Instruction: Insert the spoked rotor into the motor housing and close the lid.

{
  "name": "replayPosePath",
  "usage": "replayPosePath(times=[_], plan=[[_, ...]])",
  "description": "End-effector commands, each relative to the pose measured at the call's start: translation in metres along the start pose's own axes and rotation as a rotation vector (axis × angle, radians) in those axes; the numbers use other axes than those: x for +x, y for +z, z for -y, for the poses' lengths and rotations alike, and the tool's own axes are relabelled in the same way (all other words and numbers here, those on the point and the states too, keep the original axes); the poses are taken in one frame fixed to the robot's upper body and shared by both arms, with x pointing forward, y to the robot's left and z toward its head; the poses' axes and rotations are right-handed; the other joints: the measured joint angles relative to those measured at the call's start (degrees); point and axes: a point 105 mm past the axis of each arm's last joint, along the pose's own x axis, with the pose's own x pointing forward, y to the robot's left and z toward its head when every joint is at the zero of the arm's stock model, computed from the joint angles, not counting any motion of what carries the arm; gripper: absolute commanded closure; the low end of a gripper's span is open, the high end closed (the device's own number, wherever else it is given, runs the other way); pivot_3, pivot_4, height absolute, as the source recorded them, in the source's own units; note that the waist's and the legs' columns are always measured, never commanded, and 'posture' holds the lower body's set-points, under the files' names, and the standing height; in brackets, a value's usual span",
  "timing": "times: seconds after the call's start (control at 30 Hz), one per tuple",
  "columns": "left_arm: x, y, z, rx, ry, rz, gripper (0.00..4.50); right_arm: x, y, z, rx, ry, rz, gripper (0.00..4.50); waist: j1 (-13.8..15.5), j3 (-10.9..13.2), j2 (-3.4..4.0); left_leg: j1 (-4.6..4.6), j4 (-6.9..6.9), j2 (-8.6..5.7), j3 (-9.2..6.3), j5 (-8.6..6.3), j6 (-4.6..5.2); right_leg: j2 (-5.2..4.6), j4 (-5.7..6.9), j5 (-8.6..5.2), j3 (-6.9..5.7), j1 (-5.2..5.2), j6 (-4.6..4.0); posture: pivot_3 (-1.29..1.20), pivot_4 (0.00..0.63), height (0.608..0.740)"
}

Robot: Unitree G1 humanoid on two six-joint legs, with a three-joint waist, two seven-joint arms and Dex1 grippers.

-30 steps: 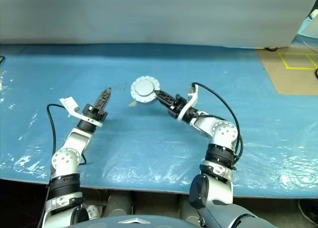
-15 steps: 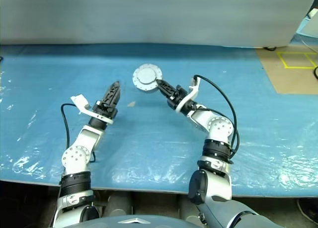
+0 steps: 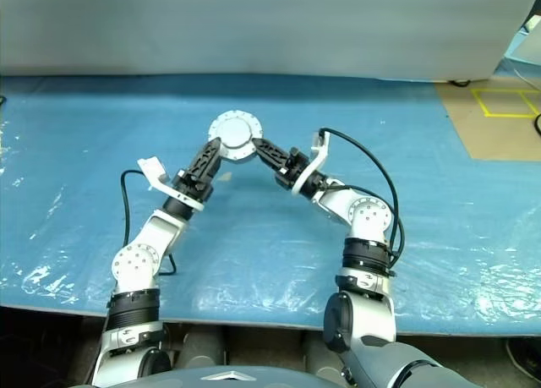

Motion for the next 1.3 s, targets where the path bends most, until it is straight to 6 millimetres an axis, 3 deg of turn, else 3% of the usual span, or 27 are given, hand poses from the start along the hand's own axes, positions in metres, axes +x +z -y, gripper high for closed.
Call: replayPosePath(times=[0.03,0.23,0.33,0.47,0.83,1.1,1.3], plan=[[0.006,0.000,0.006,0.013,-0.026,0.000,0.05,0.003,-0.002,-0.030,-0.049,0.141,-0.018,3.34,0.0,0.0,0.00,0.00,0.00,0.00,-0.01,0.00,0.00,0.00,0.00,0.00,-0.01,0.01,0.00,0.00,0.150,0.740],[0.008,-0.012,0.005,0.014,-0.021,-0.071,0.05,0.003,-0.027,-0.014,-0.130,0.053,-0.175,3.34,0.0,0.0,0.00,0.00,0.05,0.00,-0.05,0.00,0.00,0.00,0.00,0.01,-0.02,0.06,0.02,0.00,0.150,0.740],[0.006,-0.013,0.002,0.016,-0.006,-0.080,0.42,0.003,-0.020,-0.013,-0.133,0.053,-0.150,3.34,0.1,0.0,-0.01,0.00,0.09,0.00,-0.12,0.00,0.00,-0.01,0.02,0.01,-0.08,0.09,0.02,0.00,0.150,0.740],[0.004,-0.010,-0.002,0.018,0.008,-0.077,1.50,0.003,-0.013,-0.014,-0.144,0.059,-0.125,3.34,0.1,0.0,-0.02,-0.01,0.18,0.00,-0.13,0.00,0.00,-0.01,0.03,0.02,-0.06,0.11,0.04,0.00,0.150,0.740],[0.009,0.002,-0.004,0.029,0.033,0.008,1.75,0.008,0.014,-0.026,-0.093,0.124,0.031,3.34,0.1,0.0,-0.02,-0.02,0.26,0.00,-0.14,0.01,0.01,-0.01,0.09,0.03,-0.06,0.14,0.03,0.00,0.150,0.740],[0.015,0.004,0.004,-0.061,-0.009,0.054,1.75,0.011,0.033,-0.033,-0.068,0.138,0.148,0.61,-0.1,0.0,-0.03,0.00,0.26,0.00,-0.16,0.00,0.01,0.01,0.11,0.03,-0.05,0.13,0.03,0.00,0.150,0.740],[0.016,0.033,-0.003,-0.116,0.016,0.225,1.75,0.007,0.051,-0.027,-0.047,0.100,0.257,0.61,0.0,0.0,-0.05,-0.06,0.27,0.00,-0.17,0.01,0.01,0.00,0.10,0.03,-0.06,0.13,0.03,0.00,0.150,0.740]])
